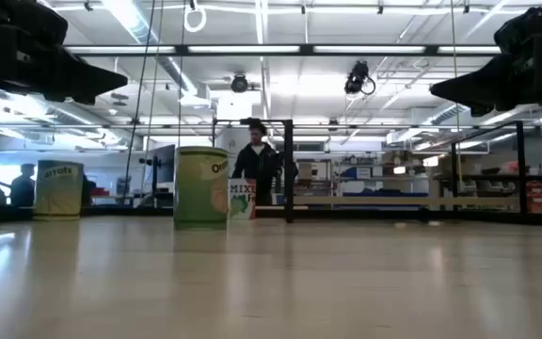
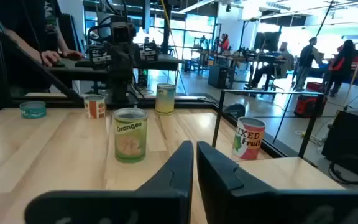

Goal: Pick and place cans onto a shelf

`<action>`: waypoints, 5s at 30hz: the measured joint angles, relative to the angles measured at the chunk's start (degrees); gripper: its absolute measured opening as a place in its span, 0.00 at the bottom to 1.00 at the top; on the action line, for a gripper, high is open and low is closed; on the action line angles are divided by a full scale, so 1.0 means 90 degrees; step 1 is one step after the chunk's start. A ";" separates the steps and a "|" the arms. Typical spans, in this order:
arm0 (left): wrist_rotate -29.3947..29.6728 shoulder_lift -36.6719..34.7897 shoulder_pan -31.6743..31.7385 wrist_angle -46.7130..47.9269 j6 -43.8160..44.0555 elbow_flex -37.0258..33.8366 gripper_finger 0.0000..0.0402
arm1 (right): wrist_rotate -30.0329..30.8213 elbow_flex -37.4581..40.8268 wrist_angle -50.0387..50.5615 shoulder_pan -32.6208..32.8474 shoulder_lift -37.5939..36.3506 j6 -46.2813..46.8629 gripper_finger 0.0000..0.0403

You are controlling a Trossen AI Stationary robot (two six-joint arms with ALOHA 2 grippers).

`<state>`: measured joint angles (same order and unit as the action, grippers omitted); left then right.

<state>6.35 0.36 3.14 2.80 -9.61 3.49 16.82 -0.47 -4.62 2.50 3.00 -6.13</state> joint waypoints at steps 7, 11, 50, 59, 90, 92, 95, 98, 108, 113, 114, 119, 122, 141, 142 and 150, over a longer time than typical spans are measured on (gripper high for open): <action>0.0001 0.0000 0.0000 -0.0001 0.0000 0.0000 0.09 | 0.0000 0.0000 0.0002 -0.0002 0.0000 0.0000 0.07; 0.0001 0.0000 0.0001 0.0000 0.0000 0.0000 0.09 | 0.0000 0.0000 0.0000 -0.0002 0.0000 0.0000 0.07; 0.0000 0.0000 0.0000 -0.0001 0.0000 0.0000 0.09 | -0.0001 0.0001 0.0001 -0.0002 -0.0001 0.0000 0.07; -0.0248 -0.0002 0.0000 -0.1200 -0.1242 -0.0017 0.09 | 0.0000 0.0002 0.0002 -0.0001 -0.0001 0.0000 0.07; 0.0752 0.4399 0.0182 -0.1087 0.3681 0.3085 0.09 | 0.0000 0.0001 0.0000 0.0000 0.0000 0.0000 0.07; 0.0879 0.4432 0.0182 -0.1097 0.4197 0.3292 0.09 | 0.0000 0.0002 0.0002 -0.0002 0.0000 0.0000 0.07; 0.0682 0.4409 0.0173 -0.1129 0.5411 0.3524 0.09 | 0.0000 0.0002 -0.0002 -0.0002 -0.0002 0.0000 0.07; -0.0010 0.4310 0.0107 -0.1468 0.6181 0.3592 0.09 | -0.0045 0.0002 -0.0088 -0.0002 0.0000 0.0110 0.07; -0.0074 0.4279 -0.0652 -0.2568 0.5512 0.3599 0.09 | -0.0619 -0.0002 -0.2202 0.0003 0.0068 0.3953 0.07; 0.0000 0.4279 -0.0783 -0.2643 0.5114 0.3599 0.09 | -0.0160 -0.0131 -0.3008 0.0030 0.0386 0.4577 0.07; 0.0001 0.4279 -0.0789 -0.2647 0.5020 0.3599 0.09 | -0.0160 -0.0260 -0.2988 0.0073 0.0512 0.4607 0.07; -0.0233 0.4274 -0.0797 -0.2404 0.4821 0.3597 0.09 | -0.0141 -0.1507 -0.2553 0.0433 0.1905 0.4335 0.02; -0.0673 0.4247 -0.0797 -0.1940 0.4823 0.3594 0.09 | -0.0045 -0.2727 -0.1862 0.0694 0.3228 0.3787 0.01; -0.2155 0.3902 -0.0782 -0.0249 0.3929 0.3589 0.09 | 0.0464 -0.8699 0.2244 0.1262 0.9707 0.2158 0.27; -0.2096 0.3865 -0.0773 -0.0170 0.3834 0.3589 0.09 | 0.0464 -0.8894 0.2430 0.1254 0.9917 0.2071 0.31; -0.1596 0.3621 -0.0479 0.0335 0.3827 0.3589 0.09 | 0.0113 -0.9826 0.2942 0.0833 1.1315 0.1389 0.66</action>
<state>-8.01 32.95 -1.18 5.81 24.84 35.79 17.84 -88.90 21.85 9.99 104.83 6.37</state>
